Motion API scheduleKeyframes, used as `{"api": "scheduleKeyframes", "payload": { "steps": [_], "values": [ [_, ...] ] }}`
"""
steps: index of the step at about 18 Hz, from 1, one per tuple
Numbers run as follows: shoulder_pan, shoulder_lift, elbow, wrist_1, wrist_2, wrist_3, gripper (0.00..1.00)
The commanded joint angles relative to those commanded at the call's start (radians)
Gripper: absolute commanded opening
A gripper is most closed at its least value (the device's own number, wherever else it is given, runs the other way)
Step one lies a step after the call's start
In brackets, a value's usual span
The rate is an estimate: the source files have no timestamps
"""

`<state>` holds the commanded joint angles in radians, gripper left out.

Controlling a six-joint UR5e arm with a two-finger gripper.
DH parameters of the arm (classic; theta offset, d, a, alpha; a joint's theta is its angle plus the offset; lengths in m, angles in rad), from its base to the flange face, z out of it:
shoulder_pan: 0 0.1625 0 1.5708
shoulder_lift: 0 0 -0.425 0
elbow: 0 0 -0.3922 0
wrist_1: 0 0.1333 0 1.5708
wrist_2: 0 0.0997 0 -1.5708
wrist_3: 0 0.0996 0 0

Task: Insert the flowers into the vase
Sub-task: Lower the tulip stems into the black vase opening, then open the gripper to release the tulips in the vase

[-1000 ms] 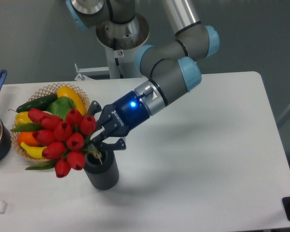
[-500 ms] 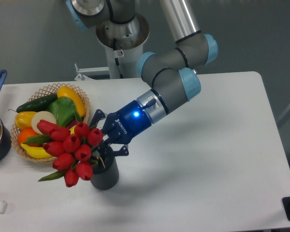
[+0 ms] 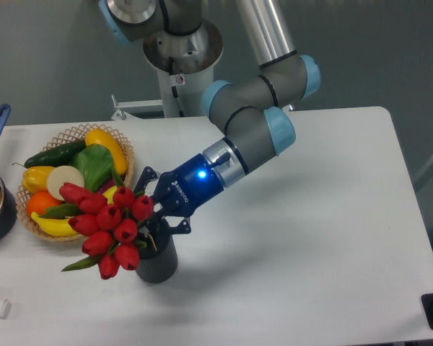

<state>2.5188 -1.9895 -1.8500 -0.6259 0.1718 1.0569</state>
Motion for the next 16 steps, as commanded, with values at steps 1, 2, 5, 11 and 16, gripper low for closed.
{"api": "scheduleKeyframes", "payload": {
  "steps": [1, 2, 5, 11, 16],
  "values": [
    [0.0, -0.008, 0.0, 0.0, 0.0, 0.014, 0.25],
    [0.0, -0.014, -0.002, 0.0, 0.0, 0.029, 0.25],
    [0.0, -0.025, -0.006, 0.0, 0.002, 0.04, 0.25],
    [0.003, -0.026, -0.04, 0.0, 0.006, 0.077, 0.26],
    [0.018, -0.026, -0.04, -0.002, 0.008, 0.12, 0.43]
  ]
}}
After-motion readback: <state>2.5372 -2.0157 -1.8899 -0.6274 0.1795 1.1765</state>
